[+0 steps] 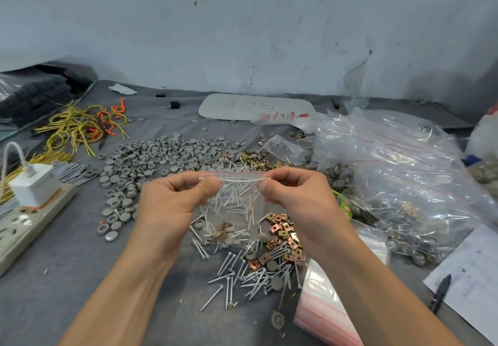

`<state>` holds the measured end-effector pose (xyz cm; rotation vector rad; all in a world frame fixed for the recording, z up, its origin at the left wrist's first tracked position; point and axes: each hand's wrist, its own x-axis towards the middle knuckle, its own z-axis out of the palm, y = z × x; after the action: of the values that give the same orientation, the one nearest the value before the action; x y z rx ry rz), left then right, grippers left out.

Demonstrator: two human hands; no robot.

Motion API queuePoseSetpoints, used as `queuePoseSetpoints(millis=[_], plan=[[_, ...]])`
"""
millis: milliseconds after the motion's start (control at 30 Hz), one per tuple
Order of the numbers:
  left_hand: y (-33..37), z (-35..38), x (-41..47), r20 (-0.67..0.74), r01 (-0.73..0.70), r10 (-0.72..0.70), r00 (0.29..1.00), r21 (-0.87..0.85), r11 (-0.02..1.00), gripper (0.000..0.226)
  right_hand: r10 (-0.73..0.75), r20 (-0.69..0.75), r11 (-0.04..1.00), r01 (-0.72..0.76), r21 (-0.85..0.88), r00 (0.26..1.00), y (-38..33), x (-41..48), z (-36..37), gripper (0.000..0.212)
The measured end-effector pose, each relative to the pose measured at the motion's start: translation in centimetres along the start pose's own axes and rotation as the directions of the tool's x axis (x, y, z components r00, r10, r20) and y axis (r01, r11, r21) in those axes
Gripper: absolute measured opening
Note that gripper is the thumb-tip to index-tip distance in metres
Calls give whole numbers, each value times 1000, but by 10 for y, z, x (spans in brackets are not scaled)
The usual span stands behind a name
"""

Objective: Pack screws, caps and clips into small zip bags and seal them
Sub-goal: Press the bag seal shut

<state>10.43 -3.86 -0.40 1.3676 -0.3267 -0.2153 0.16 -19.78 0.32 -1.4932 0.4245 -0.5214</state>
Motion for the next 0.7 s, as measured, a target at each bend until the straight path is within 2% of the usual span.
queuePoseSetpoints(millis=[133, 367, 567, 700], plan=[[-1, -2, 1, -7, -7, 7, 1000, -2, 1000, 7, -23, 32, 998, 24, -51, 999, -2, -2, 3, 13], [-3, 1, 1, 14, -11, 11, 1000, -24, 1000, 4, 1, -23, 999, -2, -36, 1000, -1, -1, 7, 14], [-5, 1, -2, 157, 13, -18, 987, 33, 999, 24, -55, 27, 990, 58, -129, 998, 1, -3, 10, 10], [-7, 4, -2, 181, -8, -4, 983, 66, 998, 33, -51, 44, 991, 56, -120, 998, 3, -4, 13, 10]])
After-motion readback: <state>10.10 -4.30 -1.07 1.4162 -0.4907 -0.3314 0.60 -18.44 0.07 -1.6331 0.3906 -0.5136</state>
